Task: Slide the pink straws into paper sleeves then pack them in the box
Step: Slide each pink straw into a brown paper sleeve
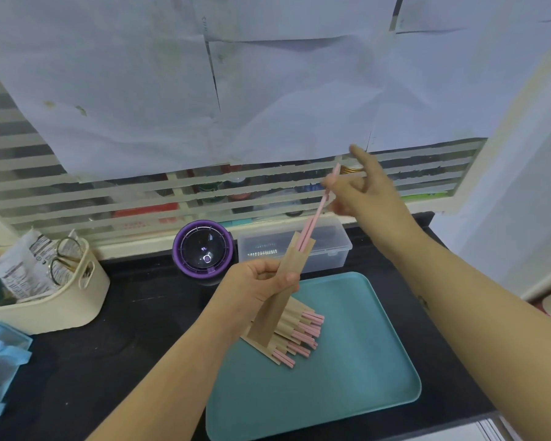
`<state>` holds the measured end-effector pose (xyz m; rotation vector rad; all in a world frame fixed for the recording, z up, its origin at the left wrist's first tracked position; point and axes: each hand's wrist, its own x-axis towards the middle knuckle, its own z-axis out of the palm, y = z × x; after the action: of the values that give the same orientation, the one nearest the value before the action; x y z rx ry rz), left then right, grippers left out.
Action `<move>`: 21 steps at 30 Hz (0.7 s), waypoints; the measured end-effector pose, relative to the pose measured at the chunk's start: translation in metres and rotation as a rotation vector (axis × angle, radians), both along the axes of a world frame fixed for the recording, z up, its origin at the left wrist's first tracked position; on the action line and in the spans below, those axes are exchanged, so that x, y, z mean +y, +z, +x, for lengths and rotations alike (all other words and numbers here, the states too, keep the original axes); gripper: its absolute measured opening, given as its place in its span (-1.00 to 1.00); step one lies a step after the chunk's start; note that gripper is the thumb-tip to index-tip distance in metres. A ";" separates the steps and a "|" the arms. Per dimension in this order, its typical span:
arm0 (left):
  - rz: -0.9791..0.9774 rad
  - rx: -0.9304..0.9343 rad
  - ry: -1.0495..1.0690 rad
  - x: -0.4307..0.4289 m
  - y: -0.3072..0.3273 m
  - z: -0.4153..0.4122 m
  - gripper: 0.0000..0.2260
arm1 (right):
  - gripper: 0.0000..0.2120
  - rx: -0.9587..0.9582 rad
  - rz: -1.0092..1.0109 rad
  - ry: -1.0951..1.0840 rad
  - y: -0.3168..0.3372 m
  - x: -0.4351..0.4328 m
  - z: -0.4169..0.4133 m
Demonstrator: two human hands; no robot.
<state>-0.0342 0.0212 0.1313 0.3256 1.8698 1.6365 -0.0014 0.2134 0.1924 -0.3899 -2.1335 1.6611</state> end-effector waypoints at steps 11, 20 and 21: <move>0.000 0.019 0.064 0.002 -0.007 -0.007 -0.84 | -0.66 -0.113 0.301 0.115 -0.035 -0.021 0.004; -0.051 -0.009 0.023 -0.003 -0.024 -0.018 -0.88 | -0.66 -0.233 0.286 0.284 -0.048 -0.011 0.001; -0.060 -0.008 0.020 -0.003 -0.028 -0.022 -0.89 | -0.67 -0.229 0.220 0.252 -0.052 -0.005 -0.001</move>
<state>-0.0562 0.0179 0.1038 0.2758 1.9174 1.5889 -0.0025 0.2081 0.1406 -0.2634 -2.5978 1.5473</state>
